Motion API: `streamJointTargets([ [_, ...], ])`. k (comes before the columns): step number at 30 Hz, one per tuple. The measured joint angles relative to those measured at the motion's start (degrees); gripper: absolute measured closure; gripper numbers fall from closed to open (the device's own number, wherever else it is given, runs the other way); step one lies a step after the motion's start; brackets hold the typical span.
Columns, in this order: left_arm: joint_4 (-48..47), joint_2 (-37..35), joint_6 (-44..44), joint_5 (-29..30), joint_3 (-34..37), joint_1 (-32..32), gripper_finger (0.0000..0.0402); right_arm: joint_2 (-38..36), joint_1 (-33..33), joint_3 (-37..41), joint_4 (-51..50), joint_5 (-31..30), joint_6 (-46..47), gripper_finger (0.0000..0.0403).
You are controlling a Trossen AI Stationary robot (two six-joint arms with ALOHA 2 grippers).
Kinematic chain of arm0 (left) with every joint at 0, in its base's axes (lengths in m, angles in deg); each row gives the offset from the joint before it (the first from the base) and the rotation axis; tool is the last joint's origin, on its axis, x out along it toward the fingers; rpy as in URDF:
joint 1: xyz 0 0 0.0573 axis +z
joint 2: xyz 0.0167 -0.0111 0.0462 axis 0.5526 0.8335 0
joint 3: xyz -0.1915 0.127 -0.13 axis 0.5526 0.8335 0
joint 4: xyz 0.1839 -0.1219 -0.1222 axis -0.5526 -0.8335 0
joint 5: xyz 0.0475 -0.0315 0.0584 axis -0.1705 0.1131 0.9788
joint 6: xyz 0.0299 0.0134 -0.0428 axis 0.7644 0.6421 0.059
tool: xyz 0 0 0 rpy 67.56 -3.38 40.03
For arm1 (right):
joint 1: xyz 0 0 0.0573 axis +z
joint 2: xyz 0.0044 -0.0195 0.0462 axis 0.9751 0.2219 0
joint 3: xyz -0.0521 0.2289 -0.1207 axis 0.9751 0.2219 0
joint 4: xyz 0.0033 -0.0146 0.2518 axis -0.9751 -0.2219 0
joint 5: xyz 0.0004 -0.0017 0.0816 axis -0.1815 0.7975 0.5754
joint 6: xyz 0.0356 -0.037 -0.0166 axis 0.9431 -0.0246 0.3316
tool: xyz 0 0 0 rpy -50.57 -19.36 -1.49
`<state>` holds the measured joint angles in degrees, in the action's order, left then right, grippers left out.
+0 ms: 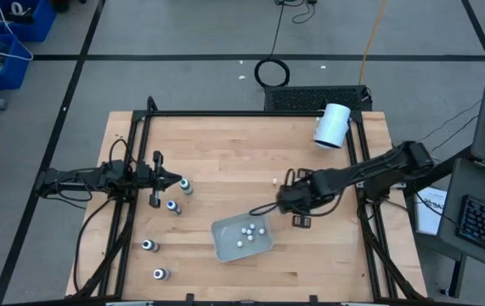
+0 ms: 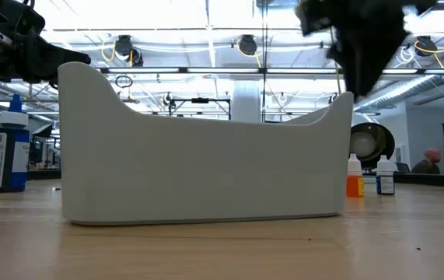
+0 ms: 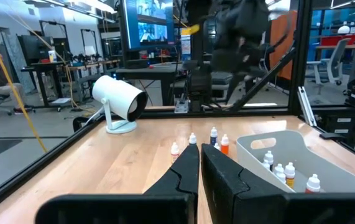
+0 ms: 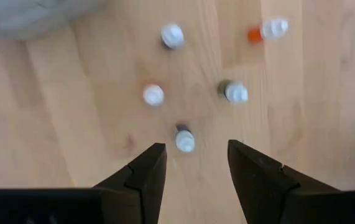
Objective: Pick & Place food coloring
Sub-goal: Put the small blue food coloring bottle in the gray bin
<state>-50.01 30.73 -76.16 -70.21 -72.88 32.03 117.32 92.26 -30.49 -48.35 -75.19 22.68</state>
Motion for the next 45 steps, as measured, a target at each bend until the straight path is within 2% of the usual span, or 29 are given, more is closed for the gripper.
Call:
streamJointTargets([
  [7, 0.0, 0.0, 0.0, 0.0, 0.0, 0.0, 0.0376, -6.6, -1.2, 14.2, 13.2, 0.3, 1.5, 0.0243],
  [14, 0.0, 0.0, 0.0, 0.0, 0.0, 0.0, 0.0376, -6.8, -1.2, 20.3, 18.6, 1.9, 1.8, 0.0243],
  [27, 0.0, 0.0, 0.0, 0.0, 0.0, 0.0, 0.0376, -6.8, -1.2, 25.8, 26.1, 3.9, 2.1, 0.0243],
  [45, 0.0, 0.0, 0.0, 0.0, 0.0, 0.0, 0.0376, -6.8, -1.3, 26.2, 26.7, 4.5, 1.9, 0.0243],
])
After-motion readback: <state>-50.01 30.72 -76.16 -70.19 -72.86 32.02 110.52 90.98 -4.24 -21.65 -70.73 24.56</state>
